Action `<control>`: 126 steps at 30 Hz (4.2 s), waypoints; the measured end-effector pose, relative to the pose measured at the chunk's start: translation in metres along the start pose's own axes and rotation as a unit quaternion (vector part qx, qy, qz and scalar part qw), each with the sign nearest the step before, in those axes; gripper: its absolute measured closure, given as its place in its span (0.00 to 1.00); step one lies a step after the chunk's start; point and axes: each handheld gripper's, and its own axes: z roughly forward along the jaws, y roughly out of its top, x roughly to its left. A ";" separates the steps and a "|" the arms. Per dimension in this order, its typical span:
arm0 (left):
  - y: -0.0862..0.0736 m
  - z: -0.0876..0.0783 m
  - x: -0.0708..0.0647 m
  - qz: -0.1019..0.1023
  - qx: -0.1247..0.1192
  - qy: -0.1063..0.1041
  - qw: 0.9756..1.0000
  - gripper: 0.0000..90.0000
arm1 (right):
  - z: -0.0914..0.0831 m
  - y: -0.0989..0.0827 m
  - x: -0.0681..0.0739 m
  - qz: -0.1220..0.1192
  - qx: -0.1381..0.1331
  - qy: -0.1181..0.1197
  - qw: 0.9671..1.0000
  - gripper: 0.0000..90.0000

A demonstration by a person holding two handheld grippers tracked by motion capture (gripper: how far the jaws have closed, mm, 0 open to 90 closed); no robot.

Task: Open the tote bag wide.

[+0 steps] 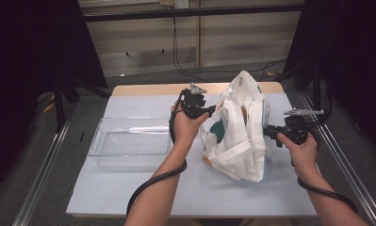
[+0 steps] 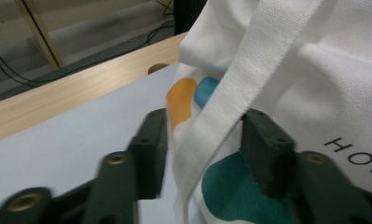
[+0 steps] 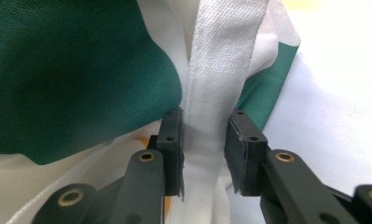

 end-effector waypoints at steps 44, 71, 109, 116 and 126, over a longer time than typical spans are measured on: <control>-0.041 -0.017 0.025 -0.064 0.034 -0.004 0.997 0.99 | -0.014 0.027 -0.004 -0.005 -0.032 -0.030 0.999 0.72; -0.036 -0.019 0.023 -0.063 0.013 -0.017 0.998 0.79 | -0.011 0.005 -0.020 0.016 -0.022 -0.031 0.999 0.88; -0.024 -0.010 0.026 -0.052 0.016 -0.005 0.998 0.98 | -0.006 0.002 -0.022 0.017 -0.011 -0.041 0.999 0.89; -0.030 -0.008 0.028 -0.052 0.021 -0.002 0.998 0.98 | -0.004 -0.004 -0.031 0.019 -0.003 -0.055 0.998 0.89; -0.032 -0.005 0.025 -0.040 0.030 -0.010 0.999 0.98 | 0.000 -0.015 -0.037 0.025 0.002 -0.059 0.998 0.89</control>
